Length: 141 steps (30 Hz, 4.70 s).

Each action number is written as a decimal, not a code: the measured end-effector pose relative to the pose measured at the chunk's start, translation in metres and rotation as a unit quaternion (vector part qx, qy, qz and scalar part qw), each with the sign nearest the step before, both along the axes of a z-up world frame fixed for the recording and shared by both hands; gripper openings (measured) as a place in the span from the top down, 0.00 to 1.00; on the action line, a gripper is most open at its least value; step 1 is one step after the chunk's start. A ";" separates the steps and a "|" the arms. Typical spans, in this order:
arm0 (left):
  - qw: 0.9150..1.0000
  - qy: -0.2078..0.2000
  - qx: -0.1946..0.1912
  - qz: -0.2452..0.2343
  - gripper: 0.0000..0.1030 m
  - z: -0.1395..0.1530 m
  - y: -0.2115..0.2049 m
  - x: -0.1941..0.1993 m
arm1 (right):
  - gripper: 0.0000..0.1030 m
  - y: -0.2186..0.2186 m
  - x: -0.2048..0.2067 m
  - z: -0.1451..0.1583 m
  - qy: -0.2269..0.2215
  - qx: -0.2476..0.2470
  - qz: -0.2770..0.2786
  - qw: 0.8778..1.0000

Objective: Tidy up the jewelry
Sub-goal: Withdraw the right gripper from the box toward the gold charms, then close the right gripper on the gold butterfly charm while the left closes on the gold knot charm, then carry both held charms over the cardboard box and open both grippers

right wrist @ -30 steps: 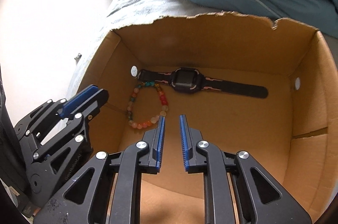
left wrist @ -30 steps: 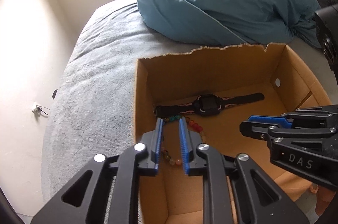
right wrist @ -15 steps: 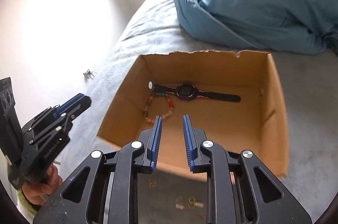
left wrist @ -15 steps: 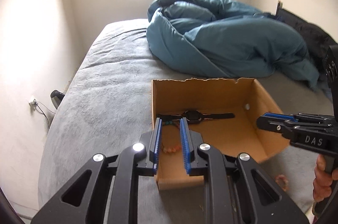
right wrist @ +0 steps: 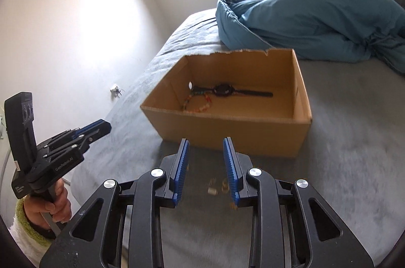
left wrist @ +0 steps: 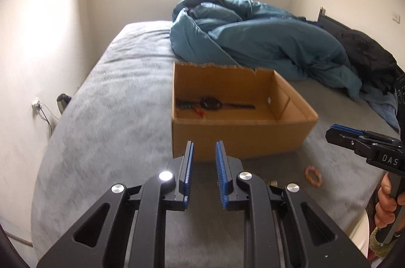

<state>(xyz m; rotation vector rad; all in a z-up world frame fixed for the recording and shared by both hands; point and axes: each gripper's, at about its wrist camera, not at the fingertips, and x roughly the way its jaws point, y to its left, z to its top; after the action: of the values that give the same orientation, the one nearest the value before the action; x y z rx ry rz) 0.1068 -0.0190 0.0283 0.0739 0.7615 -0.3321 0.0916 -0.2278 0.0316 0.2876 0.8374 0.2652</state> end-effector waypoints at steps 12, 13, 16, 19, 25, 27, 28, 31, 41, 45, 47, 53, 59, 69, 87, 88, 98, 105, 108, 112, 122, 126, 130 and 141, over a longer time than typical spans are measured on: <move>0.999 0.038 0.014 0.019 0.75 -0.032 -0.006 -0.017 | 0.54 0.007 -0.036 -0.034 0.009 -0.012 0.007 1.000; 0.999 0.040 0.013 0.021 0.74 -0.032 -0.005 -0.016 | 0.54 0.007 -0.036 -0.037 0.013 -0.008 0.005 1.000; 0.999 0.043 0.017 0.029 0.65 -0.036 -0.003 -0.016 | 0.54 0.009 -0.039 -0.042 0.014 -0.016 0.005 1.000; 0.998 0.041 0.024 0.033 0.57 -0.039 -0.001 -0.015 | 0.53 0.011 -0.046 -0.044 0.010 -0.024 0.009 1.000; 0.998 0.038 0.021 0.034 0.44 -0.056 0.006 -0.018 | 0.53 0.005 -0.058 -0.058 0.010 -0.036 0.004 0.999; 0.999 0.041 0.021 0.028 0.44 -0.064 0.006 -0.018 | 0.53 0.004 -0.062 -0.063 0.011 -0.041 0.003 0.999; 0.999 0.042 0.020 0.024 0.44 -0.069 0.006 -0.019 | 0.53 0.004 -0.063 -0.065 0.012 -0.041 0.005 0.999; 0.999 0.043 0.010 0.019 0.44 -0.079 0.007 -0.019 | 0.54 0.005 -0.063 -0.072 0.012 -0.043 0.009 0.999; 0.999 0.036 -0.003 -0.005 0.44 -0.097 0.006 -0.015 | 0.66 0.010 -0.050 -0.094 0.018 -0.044 0.019 0.999; 0.999 0.033 -0.011 -0.017 0.44 -0.099 0.003 -0.006 | 0.70 0.012 -0.043 -0.104 0.025 -0.045 0.021 0.998; 0.999 0.033 -0.017 -0.024 0.44 -0.101 0.000 0.000 | 0.71 0.013 -0.038 -0.110 0.028 -0.044 0.022 0.998; 0.998 0.037 -0.029 -0.048 0.50 -0.105 -0.013 0.018 | 0.74 0.017 -0.025 -0.123 0.040 -0.040 0.025 0.998; 0.996 0.053 -0.028 -0.071 0.59 -0.116 -0.031 0.032 | 0.74 0.022 -0.018 -0.132 0.045 -0.048 0.032 0.997; 0.994 0.075 -0.014 -0.082 0.75 -0.138 -0.050 0.047 | 0.75 0.030 -0.011 -0.144 0.052 -0.049 0.033 0.997; 0.993 0.103 -0.002 -0.066 0.75 -0.162 -0.062 0.063 | 0.82 0.052 -0.006 -0.156 0.041 -0.084 0.048 0.995; 0.993 0.102 0.000 -0.065 0.75 -0.163 -0.064 0.064 | 0.84 0.053 -0.005 -0.157 0.041 -0.085 0.049 0.994; 0.994 0.097 0.002 -0.055 0.82 -0.164 -0.073 0.062 | 0.94 0.055 -0.004 -0.158 0.036 -0.086 0.051 0.994; 0.994 0.094 0.001 -0.055 0.82 -0.162 -0.075 0.062 | 0.94 0.047 -0.009 -0.154 0.034 -0.075 0.048 0.995; 0.994 0.092 -0.002 -0.054 0.82 -0.161 -0.070 0.061 | 0.94 0.044 -0.010 -0.152 0.032 -0.072 0.046 0.996; 0.995 0.089 -0.010 -0.054 0.82 -0.158 -0.063 0.059 | 0.94 0.041 -0.013 -0.149 0.029 -0.070 0.043 0.996; 0.996 0.076 -0.018 -0.050 0.82 -0.146 -0.040 0.045 | 0.94 0.033 -0.024 -0.137 0.018 -0.069 0.040 0.997; 0.996 0.068 -0.017 -0.049 0.82 -0.139 -0.034 0.037 | 0.94 0.032 -0.028 -0.130 0.010 -0.072 0.038 0.997; 0.997 0.060 -0.019 -0.045 0.82 -0.127 -0.029 0.029 | 0.94 0.031 -0.037 -0.117 -0.002 -0.076 0.037 0.996; 0.997 -0.015 -0.037 -0.064 0.82 -0.048 -0.024 0.010 | 0.94 0.010 -0.038 -0.048 -0.072 -0.066 0.022 0.995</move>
<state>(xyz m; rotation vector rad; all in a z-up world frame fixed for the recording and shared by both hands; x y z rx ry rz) 0.1166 -0.0430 -0.0196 0.0588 0.7155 -0.4794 0.0534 -0.2177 -0.0160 0.1257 0.7165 0.2669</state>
